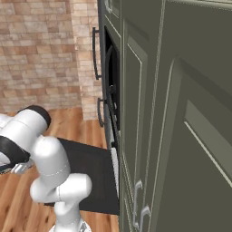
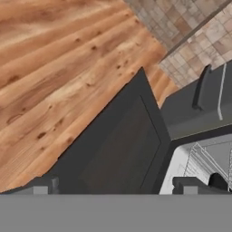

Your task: Take the baked cake out of the oven and place it on the plate for cooling. Then close the oven door.

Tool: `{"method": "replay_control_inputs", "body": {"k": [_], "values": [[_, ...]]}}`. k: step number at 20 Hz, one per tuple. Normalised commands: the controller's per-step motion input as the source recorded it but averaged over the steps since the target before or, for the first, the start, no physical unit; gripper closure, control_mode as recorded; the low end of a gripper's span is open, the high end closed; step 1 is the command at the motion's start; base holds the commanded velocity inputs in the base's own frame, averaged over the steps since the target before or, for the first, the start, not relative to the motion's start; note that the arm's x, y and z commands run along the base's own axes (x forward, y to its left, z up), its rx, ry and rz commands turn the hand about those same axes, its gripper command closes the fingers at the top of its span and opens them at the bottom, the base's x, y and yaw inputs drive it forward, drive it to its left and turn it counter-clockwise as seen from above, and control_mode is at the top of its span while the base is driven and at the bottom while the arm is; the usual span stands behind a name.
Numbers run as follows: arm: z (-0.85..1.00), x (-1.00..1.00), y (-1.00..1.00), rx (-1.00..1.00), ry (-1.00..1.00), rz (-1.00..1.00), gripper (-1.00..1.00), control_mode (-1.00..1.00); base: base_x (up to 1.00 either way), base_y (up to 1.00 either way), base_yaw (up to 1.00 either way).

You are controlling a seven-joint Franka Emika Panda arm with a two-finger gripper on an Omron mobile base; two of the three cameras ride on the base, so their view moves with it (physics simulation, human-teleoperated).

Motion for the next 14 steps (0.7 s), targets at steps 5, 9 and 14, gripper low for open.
{"method": "replay_control_inputs", "body": {"k": [5,9,14], "values": [[0.02,-0.16,1.00,-0.46,-0.29,-0.29,-1.00,-1.00,0.00,0.00,0.00],[0.45,-0.43,1.00,-0.27,-0.18,-0.20,-1.00,-1.00,0.00,0.00,0.00],[0.88,-0.60,0.74,-0.05,-0.16,-0.09,-1.00,-1.00,0.00,0.00,0.00]]}}
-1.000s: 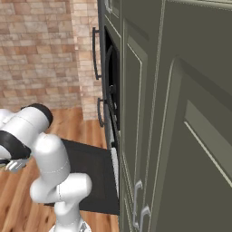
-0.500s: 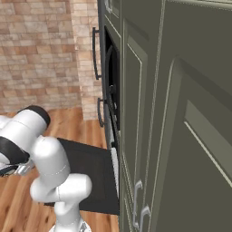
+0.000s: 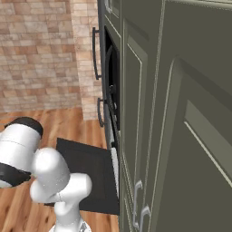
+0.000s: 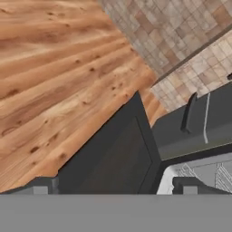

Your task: Take the baked cake out of the oven and place it on the plate for cooling. Then close the oven door.

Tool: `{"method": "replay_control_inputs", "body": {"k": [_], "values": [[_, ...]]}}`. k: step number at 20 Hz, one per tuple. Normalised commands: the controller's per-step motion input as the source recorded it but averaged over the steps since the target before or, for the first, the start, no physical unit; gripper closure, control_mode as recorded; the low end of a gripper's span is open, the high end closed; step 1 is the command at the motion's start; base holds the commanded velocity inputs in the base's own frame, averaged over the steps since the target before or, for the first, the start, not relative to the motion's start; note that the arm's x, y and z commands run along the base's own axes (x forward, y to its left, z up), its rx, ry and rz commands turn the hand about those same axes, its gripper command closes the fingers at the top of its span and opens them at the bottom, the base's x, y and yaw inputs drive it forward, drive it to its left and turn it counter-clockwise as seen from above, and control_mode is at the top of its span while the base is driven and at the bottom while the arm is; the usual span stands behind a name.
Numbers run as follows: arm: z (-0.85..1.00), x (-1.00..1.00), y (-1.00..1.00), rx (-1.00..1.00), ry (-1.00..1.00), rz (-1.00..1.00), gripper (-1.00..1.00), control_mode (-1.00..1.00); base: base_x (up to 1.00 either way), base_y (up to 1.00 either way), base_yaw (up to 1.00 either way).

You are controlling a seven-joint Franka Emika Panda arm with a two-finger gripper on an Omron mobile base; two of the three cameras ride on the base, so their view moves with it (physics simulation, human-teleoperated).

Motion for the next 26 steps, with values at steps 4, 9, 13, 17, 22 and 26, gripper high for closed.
{"method": "replay_control_inputs", "body": {"k": [4,9,13,17,22,26], "values": [[0.98,-0.62,0.79,-0.04,-0.41,-0.09,-1.00,-1.00,0.00,0.00,0.00],[0.57,-0.30,0.99,-0.19,-0.45,-0.20,-1.00,-1.00,0.00,0.00,0.00],[0.13,-0.02,1.00,-0.31,-0.38,-0.32,-1.00,-1.00,0.00,0.00,0.00],[0.00,0.00,1.00,-0.33,-0.29,-0.36,-1.00,-1.00,0.00,0.00,0.00],[-0.01,0.00,1.00,-0.28,-0.23,-0.39,-1.00,-1.00,0.00,0.00,0.00],[-0.16,-0.09,1.00,-0.25,-0.24,-0.41,-1.00,-1.00,0.00,0.00,0.00]]}}
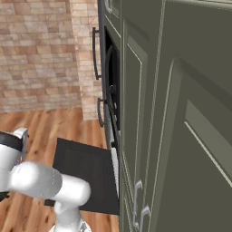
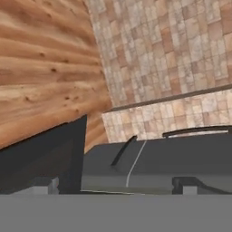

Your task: Take the baked cake out of the oven and place it on the plate for cooling. Then close the oven door.

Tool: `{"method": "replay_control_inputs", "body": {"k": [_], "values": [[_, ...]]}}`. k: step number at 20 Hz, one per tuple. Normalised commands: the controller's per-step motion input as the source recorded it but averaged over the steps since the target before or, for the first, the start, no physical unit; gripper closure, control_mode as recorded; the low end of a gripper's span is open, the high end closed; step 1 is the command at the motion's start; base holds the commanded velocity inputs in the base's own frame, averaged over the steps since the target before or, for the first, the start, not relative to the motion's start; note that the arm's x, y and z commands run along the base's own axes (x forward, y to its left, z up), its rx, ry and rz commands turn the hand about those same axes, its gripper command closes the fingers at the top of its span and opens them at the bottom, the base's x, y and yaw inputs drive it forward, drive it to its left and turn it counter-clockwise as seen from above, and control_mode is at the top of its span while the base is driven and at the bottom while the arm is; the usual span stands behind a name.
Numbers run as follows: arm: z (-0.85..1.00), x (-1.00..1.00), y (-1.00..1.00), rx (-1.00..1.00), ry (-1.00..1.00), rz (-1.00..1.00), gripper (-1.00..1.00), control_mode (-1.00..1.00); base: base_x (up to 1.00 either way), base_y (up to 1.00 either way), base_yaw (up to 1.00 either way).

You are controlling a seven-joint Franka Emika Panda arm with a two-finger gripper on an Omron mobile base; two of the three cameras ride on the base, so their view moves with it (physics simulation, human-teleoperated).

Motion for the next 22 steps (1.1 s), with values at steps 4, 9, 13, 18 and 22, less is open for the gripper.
{"method": "replay_control_inputs", "body": {"k": [4,9,13,18,22], "values": [[-0.40,-0.41,1.00,-0.17,-0.18,-0.42,-1.00,-1.00,0.00,0.00,0.00],[-0.55,-0.60,1.00,-0.13,-0.28,-0.43,-1.00,-1.00,0.00,0.00,0.00],[-0.31,-0.48,1.00,-0.06,-0.30,-0.46,-1.00,-1.00,0.00,0.00,0.00],[-0.18,-0.20,1.00,-0.05,-0.21,-0.51,-1.00,-1.00,0.00,0.00,0.00],[-0.09,-0.10,0.98,-0.07,-0.06,-0.53,-1.00,-1.00,0.00,0.00,0.00]]}}
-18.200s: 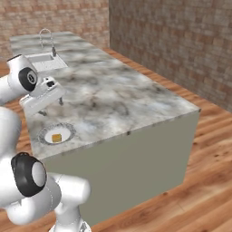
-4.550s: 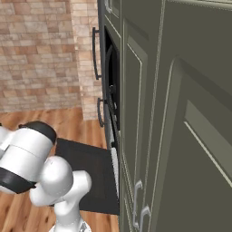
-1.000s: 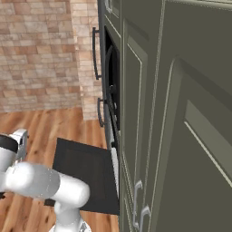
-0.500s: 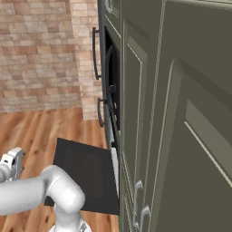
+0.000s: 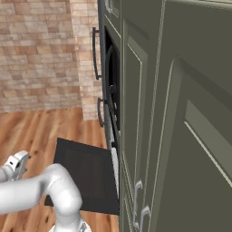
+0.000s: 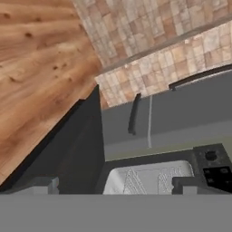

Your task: Take the baked cake out of the oven and place it on the plate for cooling. Then close the oven door.

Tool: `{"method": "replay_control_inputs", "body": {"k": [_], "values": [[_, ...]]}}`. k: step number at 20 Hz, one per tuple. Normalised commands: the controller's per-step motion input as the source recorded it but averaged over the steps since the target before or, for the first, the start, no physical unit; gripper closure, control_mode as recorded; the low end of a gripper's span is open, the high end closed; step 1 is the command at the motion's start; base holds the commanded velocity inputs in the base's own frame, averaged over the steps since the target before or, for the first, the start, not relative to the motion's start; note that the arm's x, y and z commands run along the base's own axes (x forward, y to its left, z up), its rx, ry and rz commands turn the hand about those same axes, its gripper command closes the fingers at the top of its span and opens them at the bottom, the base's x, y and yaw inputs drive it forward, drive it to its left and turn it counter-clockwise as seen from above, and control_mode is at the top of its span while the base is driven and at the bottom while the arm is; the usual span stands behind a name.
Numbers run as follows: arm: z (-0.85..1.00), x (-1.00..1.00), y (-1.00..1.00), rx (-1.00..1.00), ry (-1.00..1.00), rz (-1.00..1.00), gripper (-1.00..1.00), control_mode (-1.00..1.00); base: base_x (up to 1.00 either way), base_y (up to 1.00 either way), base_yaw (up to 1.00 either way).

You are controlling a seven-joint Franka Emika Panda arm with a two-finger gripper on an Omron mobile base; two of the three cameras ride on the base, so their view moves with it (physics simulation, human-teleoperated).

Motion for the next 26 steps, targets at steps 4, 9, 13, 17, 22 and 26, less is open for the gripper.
{"method": "replay_control_inputs", "body": {"k": [4,9,13,17,22,26], "values": [[-0.24,-0.15,0.93,-0.12,0.00,-0.53,-1.00,-1.00,0.00,0.00,0.00],[-0.23,-0.11,0.92,-0.22,-0.05,-0.50,-1.00,-1.00,0.00,0.00,0.00],[-0.26,-0.04,0.90,-0.29,-0.11,-0.50,-1.00,-1.00,0.00,0.00,0.00],[-0.43,0.00,0.89,-0.35,-0.16,-0.50,-1.00,-1.00,0.00,0.00,0.00],[-0.53,0.00,0.90,-0.37,-0.20,-0.49,-1.00,-1.00,0.00,0.00,0.00],[-0.54,-0.01,0.96,-0.33,-0.19,-0.48,-1.00,-1.00,0.00,0.00,0.00]]}}
